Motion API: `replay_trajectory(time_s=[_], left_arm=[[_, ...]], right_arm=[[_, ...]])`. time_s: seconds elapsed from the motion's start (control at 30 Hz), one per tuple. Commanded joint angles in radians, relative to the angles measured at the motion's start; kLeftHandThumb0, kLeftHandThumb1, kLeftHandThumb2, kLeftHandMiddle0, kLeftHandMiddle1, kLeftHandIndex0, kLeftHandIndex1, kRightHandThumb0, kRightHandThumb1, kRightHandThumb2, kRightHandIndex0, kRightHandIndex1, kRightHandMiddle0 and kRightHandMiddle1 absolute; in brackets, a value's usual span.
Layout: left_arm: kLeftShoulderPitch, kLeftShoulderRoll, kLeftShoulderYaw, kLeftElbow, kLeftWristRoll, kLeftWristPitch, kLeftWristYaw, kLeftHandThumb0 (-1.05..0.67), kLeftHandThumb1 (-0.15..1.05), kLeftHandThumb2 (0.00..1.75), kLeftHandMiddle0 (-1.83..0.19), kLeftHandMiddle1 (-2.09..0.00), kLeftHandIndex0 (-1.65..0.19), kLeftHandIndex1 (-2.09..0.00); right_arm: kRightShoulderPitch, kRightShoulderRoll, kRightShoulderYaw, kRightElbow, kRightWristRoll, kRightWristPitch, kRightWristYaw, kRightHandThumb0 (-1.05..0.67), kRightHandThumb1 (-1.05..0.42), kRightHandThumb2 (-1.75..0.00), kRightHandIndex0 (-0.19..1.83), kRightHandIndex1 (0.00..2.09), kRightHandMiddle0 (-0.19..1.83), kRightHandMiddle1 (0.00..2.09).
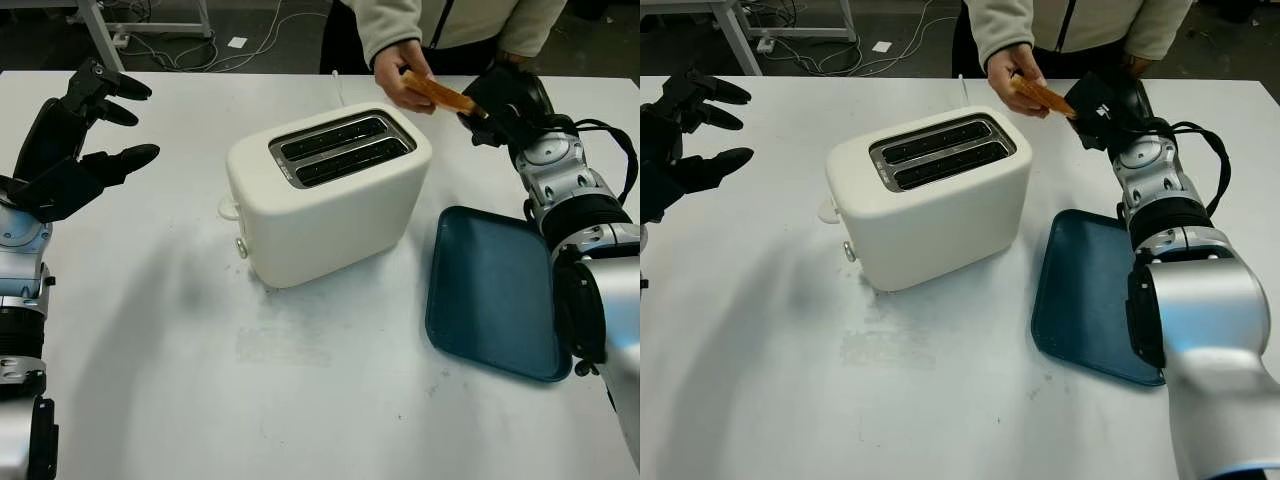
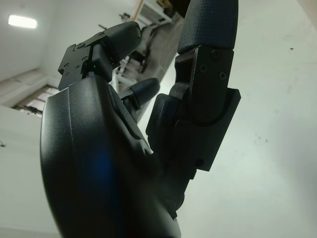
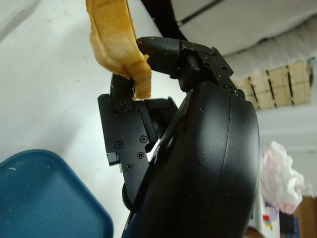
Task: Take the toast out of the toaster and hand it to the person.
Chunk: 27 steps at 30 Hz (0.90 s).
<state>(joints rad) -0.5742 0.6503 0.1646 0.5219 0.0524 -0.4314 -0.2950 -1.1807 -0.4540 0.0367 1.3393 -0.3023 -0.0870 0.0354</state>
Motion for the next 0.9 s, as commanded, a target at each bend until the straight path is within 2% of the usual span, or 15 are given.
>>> replay_trajectory(time_s=[0.0,0.03,0.07,0.1,0.13,0.17,0.2,0.27,0.4,0.57,0.73,0.87], left_arm=[[0.014,-0.001,0.006,-0.002,-0.007,-0.012,0.004,-1.05,0.92,0.24,0.00,-1.45,0.00,-1.29],[0.015,-0.002,0.007,0.000,-0.012,-0.015,0.000,-1.05,0.92,0.24,0.00,-1.45,0.00,-1.29],[0.016,-0.005,0.009,0.003,-0.019,-0.017,-0.005,-1.05,0.92,0.23,0.00,-1.45,0.00,-1.28],[0.017,-0.006,0.011,0.007,-0.023,-0.021,-0.007,-1.05,0.92,0.23,0.00,-1.44,0.00,-1.28],[0.021,-0.007,0.012,0.007,-0.027,-0.023,-0.007,-1.05,0.92,0.22,0.00,-1.44,0.00,-1.28],[0.025,-0.008,0.013,0.005,-0.029,-0.023,-0.007,-1.05,0.92,0.22,0.00,-1.44,0.00,-1.27],[0.032,-0.006,0.013,0.003,-0.023,-0.028,0.000,-1.05,0.92,0.22,0.00,-1.44,0.00,-1.27],[0.047,-0.005,0.016,-0.003,-0.018,-0.039,0.008,-1.05,0.92,0.24,0.00,-1.43,0.00,-1.26],[0.080,-0.014,0.032,-0.014,-0.035,-0.056,0.012,-1.05,0.92,0.27,0.00,-1.42,0.00,-1.24],[0.140,-0.039,0.054,-0.061,-0.067,-0.072,0.009,-1.05,0.92,0.26,0.00,-1.40,0.00,-1.21],[0.223,-0.072,0.069,-0.139,-0.096,-0.086,0.014,-1.05,0.92,0.27,0.00,-1.35,0.00,-1.17],[0.324,-0.136,0.080,-0.230,-0.137,-0.083,0.026,-1.04,0.92,0.23,0.00,-1.29,0.00,-1.12]], right_arm=[[0.011,-0.011,-0.002,-0.001,0.002,-0.026,0.005,-0.55,-0.92,-0.27,0.74,1.71,0.65,1.59],[0.014,-0.012,-0.010,-0.005,0.012,-0.034,0.008,-0.60,-0.92,-0.23,0.72,1.49,0.68,1.30],[0.015,-0.013,-0.019,-0.008,0.023,-0.037,0.016,-0.63,-0.92,-0.18,0.61,1.05,0.62,0.80],[0.017,-0.016,-0.021,-0.013,0.027,-0.046,0.032,-0.65,-0.92,-0.15,0.57,0.72,0.59,0.49],[0.023,-0.025,-0.020,-0.020,0.029,-0.069,0.058,-0.68,-0.92,-0.12,0.47,0.45,0.49,0.26],[0.029,-0.032,-0.018,-0.026,0.028,-0.090,0.080,-0.77,-0.91,-0.09,0.28,0.19,0.27,0.11],[0.038,-0.042,-0.022,-0.034,0.035,-0.116,0.107,-0.80,-0.91,-0.07,0.20,0.10,0.18,0.05],[0.059,-0.060,-0.028,-0.048,0.042,-0.158,0.140,-0.87,-0.88,-0.02,0.04,0.02,0.04,0.01],[0.133,-0.091,-0.029,-0.106,0.045,-0.264,0.154,-0.99,-0.89,-0.01,0.00,0.00,0.00,0.00],[0.270,-0.096,-0.057,-0.247,0.103,-0.366,0.161,-0.94,-0.85,0.00,0.00,0.00,0.00,0.00],[0.531,-0.046,-0.125,-0.644,0.249,-0.306,0.215,-0.83,-0.87,-0.02,0.00,0.00,0.00,0.00],[0.758,0.039,-0.151,-1.001,0.353,-0.182,0.207,-0.73,-0.91,-0.02,0.02,0.01,0.04,0.02]])
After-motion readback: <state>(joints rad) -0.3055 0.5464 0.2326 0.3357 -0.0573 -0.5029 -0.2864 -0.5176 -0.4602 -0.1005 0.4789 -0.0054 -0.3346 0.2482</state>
